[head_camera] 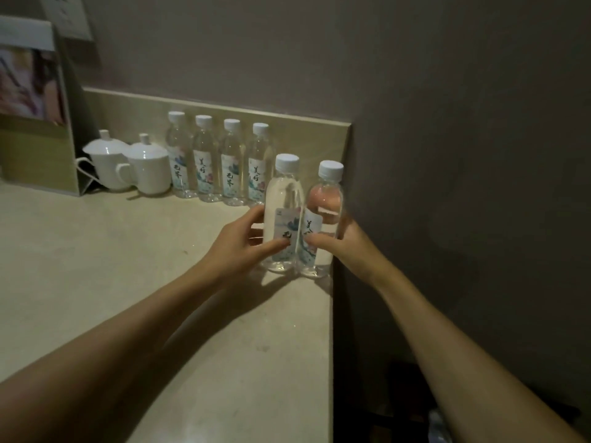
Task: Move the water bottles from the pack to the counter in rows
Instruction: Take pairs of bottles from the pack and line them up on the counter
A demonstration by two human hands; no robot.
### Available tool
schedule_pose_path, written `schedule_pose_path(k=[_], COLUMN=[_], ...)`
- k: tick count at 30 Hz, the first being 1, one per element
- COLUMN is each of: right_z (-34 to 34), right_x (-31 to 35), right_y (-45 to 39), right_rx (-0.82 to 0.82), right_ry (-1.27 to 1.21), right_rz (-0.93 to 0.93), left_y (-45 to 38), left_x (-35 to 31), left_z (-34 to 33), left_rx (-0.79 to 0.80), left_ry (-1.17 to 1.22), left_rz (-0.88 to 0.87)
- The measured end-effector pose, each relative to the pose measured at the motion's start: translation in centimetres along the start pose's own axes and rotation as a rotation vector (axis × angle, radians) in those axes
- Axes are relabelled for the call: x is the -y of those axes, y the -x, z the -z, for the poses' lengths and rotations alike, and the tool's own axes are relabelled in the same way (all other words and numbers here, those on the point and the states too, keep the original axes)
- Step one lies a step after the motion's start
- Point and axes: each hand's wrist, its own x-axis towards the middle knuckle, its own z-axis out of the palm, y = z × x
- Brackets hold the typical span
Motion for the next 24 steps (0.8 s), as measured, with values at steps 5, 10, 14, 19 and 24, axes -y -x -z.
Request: schedule_pose_path(k=[5, 10, 14, 19, 24], right_z=[-1.5, -2.4, -1.8, -2.2, -3.2], right_x=[-1.0, -2.9, -3.4, -2.7, -2.6], right_y=[1.9, 2.0, 0.3, -1.5, -2.3], right_rx=[-0.226, -0.381, -0.356, -0.376, -0.514], right_ry=[0.297, 0.321, 0.254, 0.264, 0.249], right_rz=[0.003, -0.019, -0.010, -0.055, -0.098], left_y=[0.0, -1.2, -2.6, -4.9, -5.8], left_x=[0.4, 0.9, 1.9, 2.4, 2.8], left_z=[-0.2, 0.0, 0.2, 0.5, 0.2], left_rx=[-0.073, -0.080, -0.083, -0.063, -0.077], left_ry=[-0.308, -0.337, -0.282, -0.245, -0.273], left_rz=[-0.021, 0.001, 0.016, -0.007, -0.032])
